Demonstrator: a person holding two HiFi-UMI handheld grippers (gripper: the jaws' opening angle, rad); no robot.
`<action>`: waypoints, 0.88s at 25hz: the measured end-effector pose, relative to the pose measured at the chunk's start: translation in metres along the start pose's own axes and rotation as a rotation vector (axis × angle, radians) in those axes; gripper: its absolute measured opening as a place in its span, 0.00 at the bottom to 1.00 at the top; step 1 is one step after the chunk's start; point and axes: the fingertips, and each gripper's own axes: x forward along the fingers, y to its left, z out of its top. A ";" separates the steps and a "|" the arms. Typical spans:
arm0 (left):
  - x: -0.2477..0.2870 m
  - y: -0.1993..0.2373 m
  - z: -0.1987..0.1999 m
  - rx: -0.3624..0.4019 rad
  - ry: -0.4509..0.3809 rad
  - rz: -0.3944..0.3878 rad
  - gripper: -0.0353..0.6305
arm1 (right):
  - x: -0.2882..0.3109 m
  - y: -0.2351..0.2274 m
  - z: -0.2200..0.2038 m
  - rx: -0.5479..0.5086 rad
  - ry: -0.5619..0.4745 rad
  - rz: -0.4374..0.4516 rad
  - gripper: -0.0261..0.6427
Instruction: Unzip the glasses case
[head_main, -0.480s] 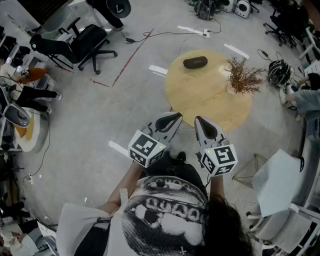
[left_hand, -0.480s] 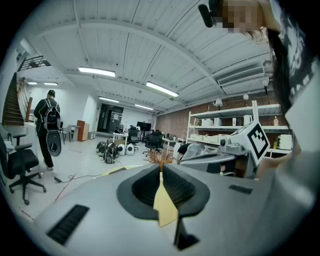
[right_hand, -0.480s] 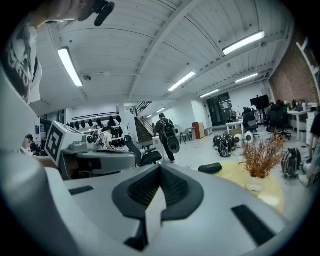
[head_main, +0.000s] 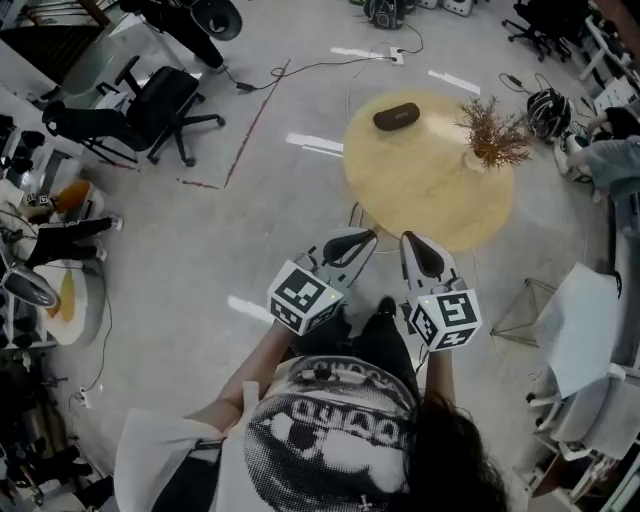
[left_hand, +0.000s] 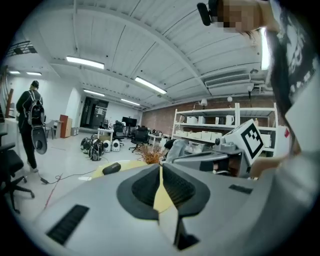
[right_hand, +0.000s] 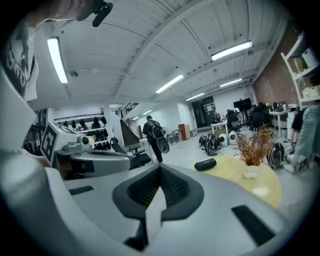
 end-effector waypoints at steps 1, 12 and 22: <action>-0.004 0.003 -0.003 0.012 0.012 -0.011 0.09 | 0.001 0.006 -0.001 0.010 -0.015 -0.014 0.04; -0.032 0.035 -0.013 0.063 0.030 -0.067 0.09 | 0.016 0.035 -0.012 0.049 -0.038 -0.116 0.04; -0.021 0.077 -0.008 0.022 0.016 -0.020 0.09 | 0.043 0.015 -0.003 0.047 -0.009 -0.121 0.04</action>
